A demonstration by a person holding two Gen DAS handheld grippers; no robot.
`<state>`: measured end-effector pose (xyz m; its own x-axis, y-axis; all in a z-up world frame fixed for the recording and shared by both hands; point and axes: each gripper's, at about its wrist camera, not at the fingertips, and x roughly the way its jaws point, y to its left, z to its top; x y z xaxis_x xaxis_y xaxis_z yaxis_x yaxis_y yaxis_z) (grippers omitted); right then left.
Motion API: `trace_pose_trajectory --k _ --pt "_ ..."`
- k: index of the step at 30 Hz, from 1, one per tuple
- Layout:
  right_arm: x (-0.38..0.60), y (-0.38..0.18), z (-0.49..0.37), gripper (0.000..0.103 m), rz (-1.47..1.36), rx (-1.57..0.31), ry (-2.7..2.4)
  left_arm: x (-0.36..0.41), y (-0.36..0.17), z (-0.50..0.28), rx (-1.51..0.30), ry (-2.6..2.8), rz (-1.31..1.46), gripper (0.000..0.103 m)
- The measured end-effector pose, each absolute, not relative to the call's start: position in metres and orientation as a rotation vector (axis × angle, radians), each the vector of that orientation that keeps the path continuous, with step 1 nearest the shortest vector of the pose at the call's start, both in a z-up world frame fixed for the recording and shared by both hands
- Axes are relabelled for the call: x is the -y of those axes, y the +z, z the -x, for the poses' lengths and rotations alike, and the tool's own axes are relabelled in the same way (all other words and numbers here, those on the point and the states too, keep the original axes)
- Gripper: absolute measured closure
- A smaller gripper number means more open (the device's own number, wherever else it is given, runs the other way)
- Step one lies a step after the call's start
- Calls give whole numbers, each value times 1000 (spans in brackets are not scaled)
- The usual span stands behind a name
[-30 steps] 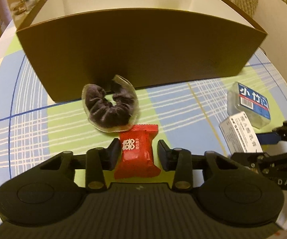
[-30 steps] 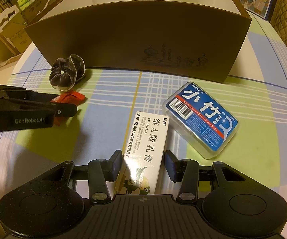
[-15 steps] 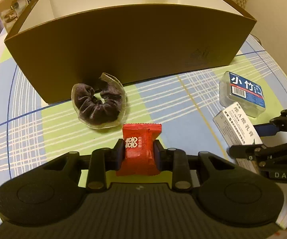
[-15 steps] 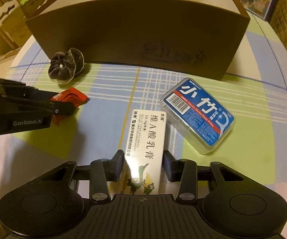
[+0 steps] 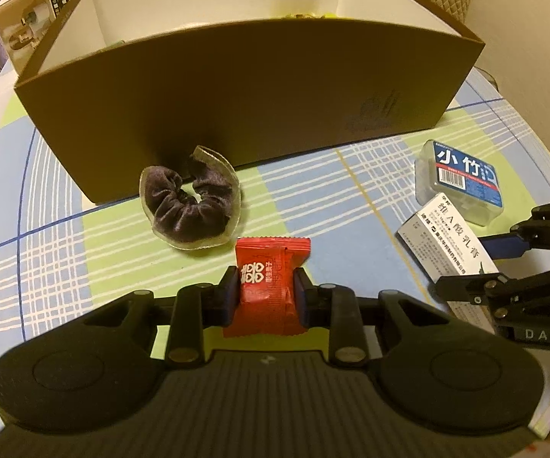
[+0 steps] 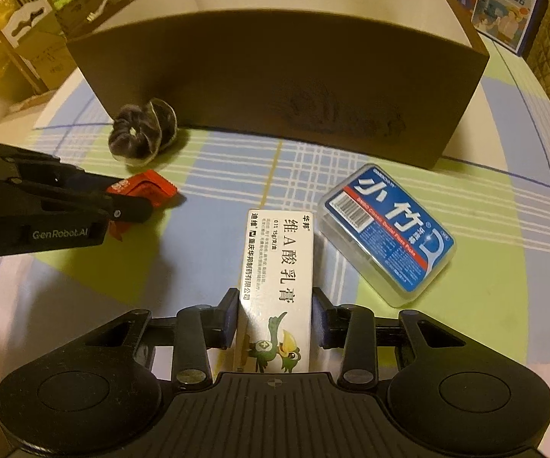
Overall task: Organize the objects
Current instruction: 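Grasp the white ointment box with the right gripper while the left lifts the red candy, then carry the red candy and white ointment box over the brown box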
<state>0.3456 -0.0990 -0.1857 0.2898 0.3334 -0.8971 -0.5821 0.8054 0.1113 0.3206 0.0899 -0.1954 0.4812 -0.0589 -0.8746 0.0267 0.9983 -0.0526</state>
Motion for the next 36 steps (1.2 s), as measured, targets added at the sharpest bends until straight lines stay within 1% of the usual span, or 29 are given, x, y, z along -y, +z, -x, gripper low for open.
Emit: trace_pose_trajectory --k 22,30,36 --pt "111 -150 -340 67 113 -1036 705 -100 -150 -301 -938 -27 161 79" --pt "116 -121 -346 67 45 -963 732 -107 -123 -302 -870 -5 211 79" --pt "107 -93 -371 67 5 -923 761 -119 -96 -321 -823 9 217 79"
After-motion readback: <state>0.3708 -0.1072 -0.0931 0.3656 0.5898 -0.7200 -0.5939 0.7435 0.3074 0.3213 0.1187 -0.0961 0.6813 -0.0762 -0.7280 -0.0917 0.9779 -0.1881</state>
